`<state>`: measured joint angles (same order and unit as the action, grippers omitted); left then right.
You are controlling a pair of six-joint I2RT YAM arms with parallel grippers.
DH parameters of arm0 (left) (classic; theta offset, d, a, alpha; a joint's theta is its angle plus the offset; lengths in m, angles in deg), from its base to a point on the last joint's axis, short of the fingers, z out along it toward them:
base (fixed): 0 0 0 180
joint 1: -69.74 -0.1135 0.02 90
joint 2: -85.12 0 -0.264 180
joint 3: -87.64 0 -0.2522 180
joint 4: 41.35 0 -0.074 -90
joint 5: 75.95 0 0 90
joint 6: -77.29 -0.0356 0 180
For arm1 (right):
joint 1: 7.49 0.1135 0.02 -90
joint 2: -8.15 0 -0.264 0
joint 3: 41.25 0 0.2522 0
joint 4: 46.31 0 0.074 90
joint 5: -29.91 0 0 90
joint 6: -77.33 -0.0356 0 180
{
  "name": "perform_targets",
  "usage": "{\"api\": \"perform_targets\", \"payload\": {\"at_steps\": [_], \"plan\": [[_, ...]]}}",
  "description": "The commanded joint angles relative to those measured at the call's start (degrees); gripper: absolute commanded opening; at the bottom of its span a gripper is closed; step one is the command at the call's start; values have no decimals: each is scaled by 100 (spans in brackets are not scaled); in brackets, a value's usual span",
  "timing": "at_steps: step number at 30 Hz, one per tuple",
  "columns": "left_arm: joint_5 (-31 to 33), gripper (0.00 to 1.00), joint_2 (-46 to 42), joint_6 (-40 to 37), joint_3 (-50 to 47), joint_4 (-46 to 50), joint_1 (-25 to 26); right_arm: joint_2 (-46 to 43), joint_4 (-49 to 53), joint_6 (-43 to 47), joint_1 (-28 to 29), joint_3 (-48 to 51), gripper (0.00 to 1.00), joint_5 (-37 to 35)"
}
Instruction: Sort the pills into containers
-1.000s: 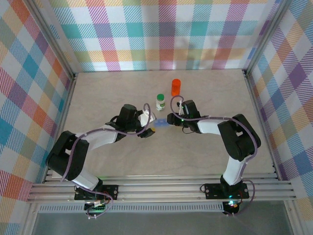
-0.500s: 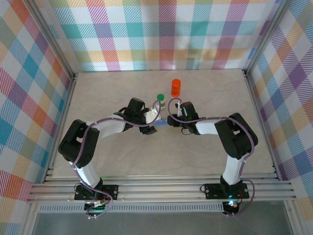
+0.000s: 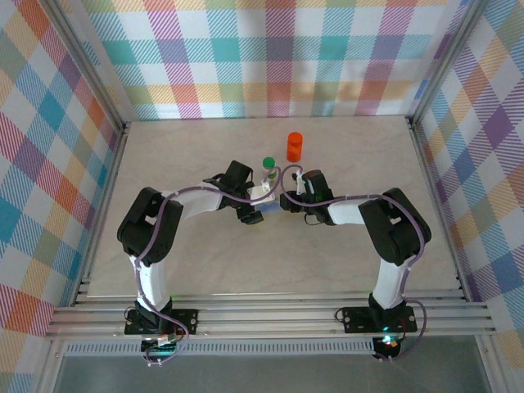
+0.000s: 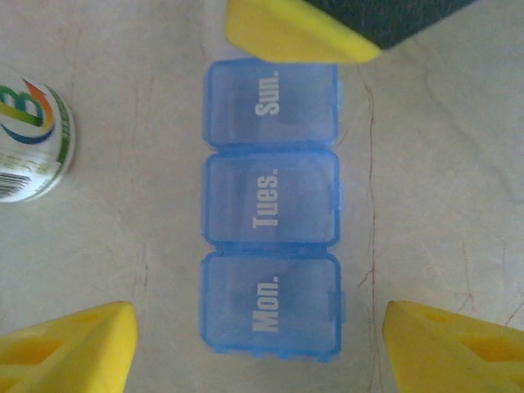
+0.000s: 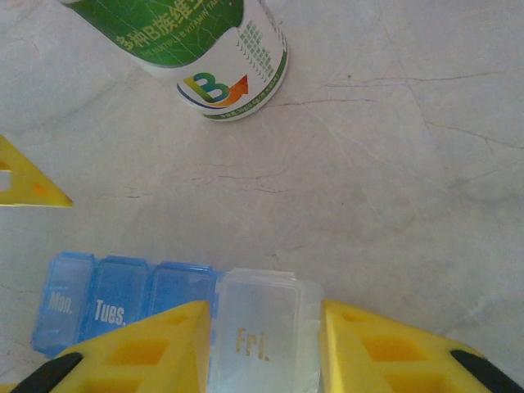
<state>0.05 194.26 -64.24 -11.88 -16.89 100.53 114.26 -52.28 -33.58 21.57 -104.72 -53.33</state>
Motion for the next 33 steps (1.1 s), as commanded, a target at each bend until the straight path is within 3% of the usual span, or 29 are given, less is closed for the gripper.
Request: {"api": "perform_targets", "payload": {"at_steps": [1,5,14,19,25,29,33], "plan": [[-73,77,124,-42,274,370,33,218,301,188,21,89,36,29],[-243,72,311,-43,633,957,28,220,301,215,16,112,36,5],[-226,67,535,-60,976,1320,24,244,312,260,38,119,35,-59],[-295,54,667,-80,1193,1581,6,291,379,380,97,81,35,-193],[-295,53,809,55,1462,1774,-2,349,407,464,153,85,35,-308],[-389,34,919,53,1676,2024,-28,362,426,528,158,84,35,-374],[-698,32,1019,183,1999,2471,-130,405,482,608,161,67,35,-482]]}}
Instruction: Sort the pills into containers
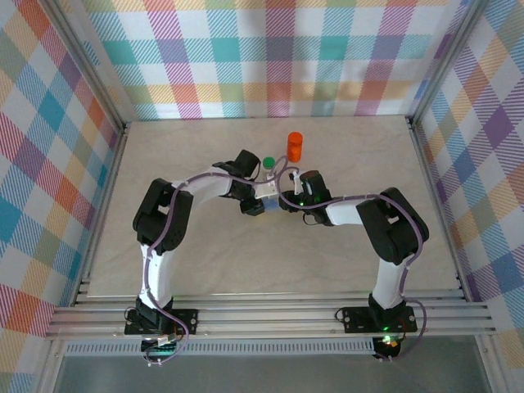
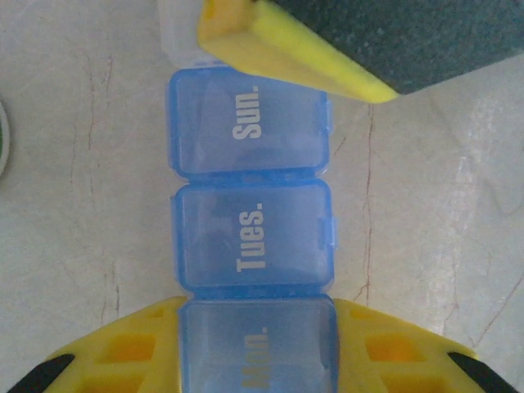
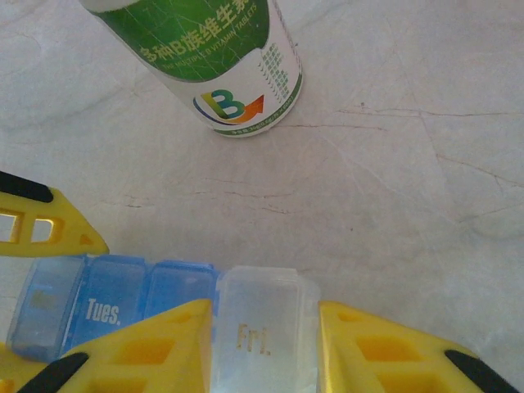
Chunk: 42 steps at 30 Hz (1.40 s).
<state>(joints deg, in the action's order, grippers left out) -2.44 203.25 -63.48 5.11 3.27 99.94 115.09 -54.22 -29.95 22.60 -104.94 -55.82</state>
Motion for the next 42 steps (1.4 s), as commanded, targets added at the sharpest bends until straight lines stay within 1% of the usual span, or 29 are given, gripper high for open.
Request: {"api": "perform_targets", "payload": {"at_steps": [1,8,13,17,20,26,32,38,42], "plan": [[-601,33,142,167,404,615,-119,332,688,258,59,80,35,-256],[-1450,34,623,367,1350,2027,-490,516,844,384,118,-16,34,-566],[-1612,39,761,392,1559,2404,-609,618,864,432,166,-52,32,-705],[-1632,40,835,443,1710,2635,-644,627,866,528,233,-52,31,-835],[-1540,40,855,614,1736,2523,-688,644,879,576,267,-61,30,-873],[-1585,40,890,1018,1738,2258,-829,653,904,677,303,-69,30,-944],[-1647,48,889,1220,1756,2209,-925,675,952,743,339,-96,29,-1016],[-1478,50,827,1348,1640,1957,-1016,697,1044,769,354,-156,29,-1058],[-1196,49,753,1476,1490,1633,-1029,703,1061,796,375,-174,29,-1095]]}}
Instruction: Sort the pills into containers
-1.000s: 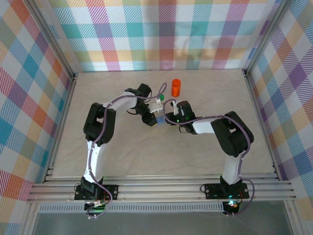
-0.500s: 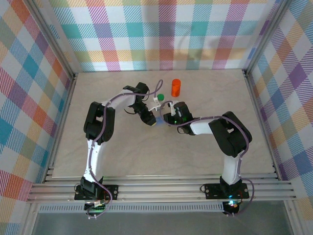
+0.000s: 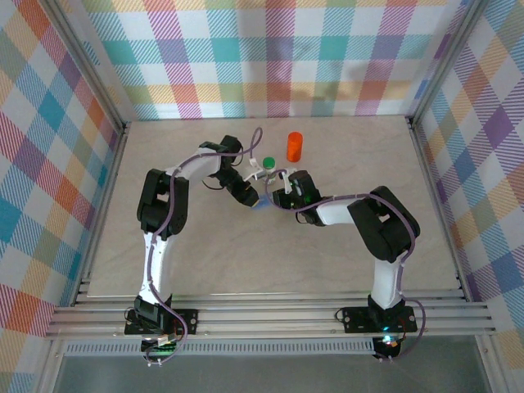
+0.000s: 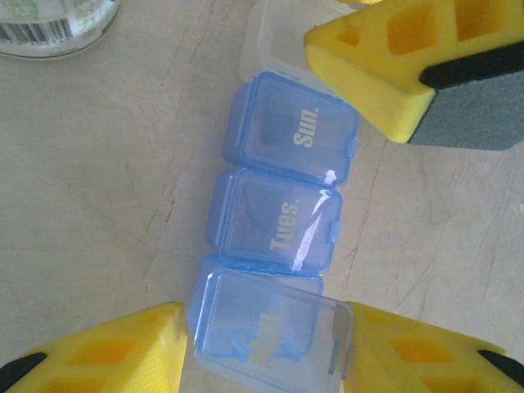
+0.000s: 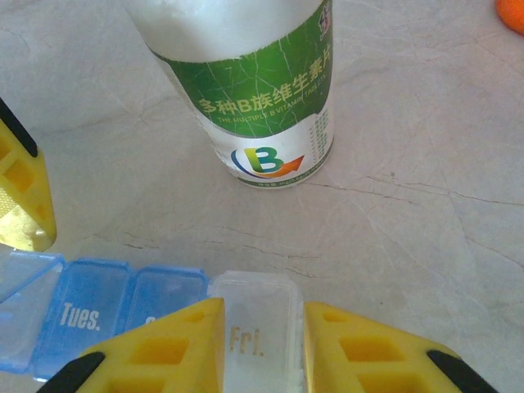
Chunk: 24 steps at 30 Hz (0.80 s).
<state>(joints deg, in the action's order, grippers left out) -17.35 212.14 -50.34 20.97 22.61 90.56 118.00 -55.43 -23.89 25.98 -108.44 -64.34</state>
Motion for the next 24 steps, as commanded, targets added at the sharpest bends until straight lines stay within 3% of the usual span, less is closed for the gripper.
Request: {"api": "perform_targets", "payload": {"at_steps": [1,7,12,24], "plan": [[368,49,-151,200,-128,-401,-95,418,1192,199,36,175,29,-243],[739,47,-364,568,-389,-1191,-131,428,1214,235,45,166,28,-252],[591,47,-489,735,-495,-1527,-131,428,1224,262,54,148,28,-247],[1104,47,-198,726,-159,-1426,-157,450,1268,304,58,114,27,-217]]}}
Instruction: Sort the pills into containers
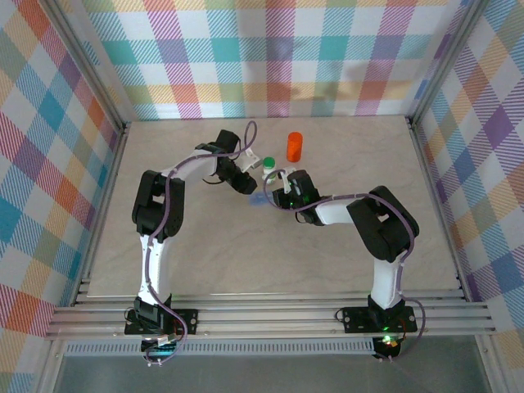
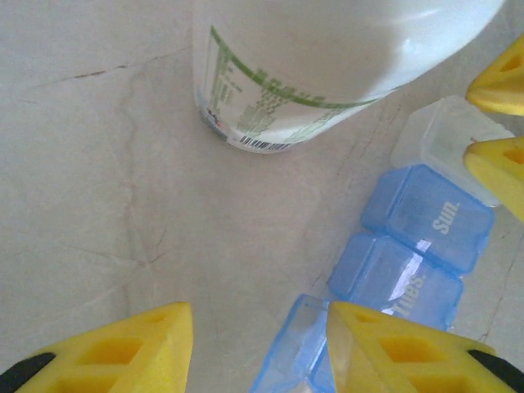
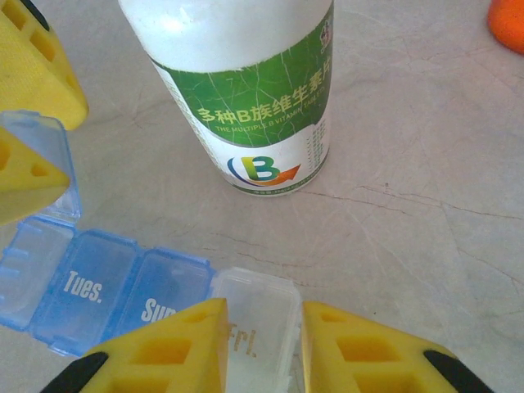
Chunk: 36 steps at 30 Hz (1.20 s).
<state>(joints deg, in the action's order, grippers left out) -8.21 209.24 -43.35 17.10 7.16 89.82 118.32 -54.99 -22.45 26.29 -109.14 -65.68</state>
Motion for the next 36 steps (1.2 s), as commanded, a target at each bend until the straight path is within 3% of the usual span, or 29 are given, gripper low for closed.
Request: {"api": "perform_targets", "payload": {"at_steps": [1,12,15,19,21,23,29,33,36], "plan": [[204,47,119,27,238,137,-83,418,1237,162,24,183,27,-75],[24,45,-63,-74,-71,268,23,388,1406,81,24,119,32,-127],[245,45,58,-121,15,402,23,242,1461,87,23,150,32,-129],[75,44,-56,-163,5,349,49,-84,1613,109,13,175,35,4],[-41,46,-301,-44,-130,24,66,-288,1815,112,15,110,37,139],[-36,56,-522,94,-183,-268,75,-468,2003,102,6,40,38,175],[-16,59,-1274,417,-421,-1026,84,-1213,2498,-272,-136,-124,46,286],[-3,59,-2196,812,-1392,-2143,84,-1584,2958,-461,-318,-476,52,309],[472,60,-3122,1159,-2515,-3287,155,-1658,3328,-340,-420,-969,61,-35]]}}
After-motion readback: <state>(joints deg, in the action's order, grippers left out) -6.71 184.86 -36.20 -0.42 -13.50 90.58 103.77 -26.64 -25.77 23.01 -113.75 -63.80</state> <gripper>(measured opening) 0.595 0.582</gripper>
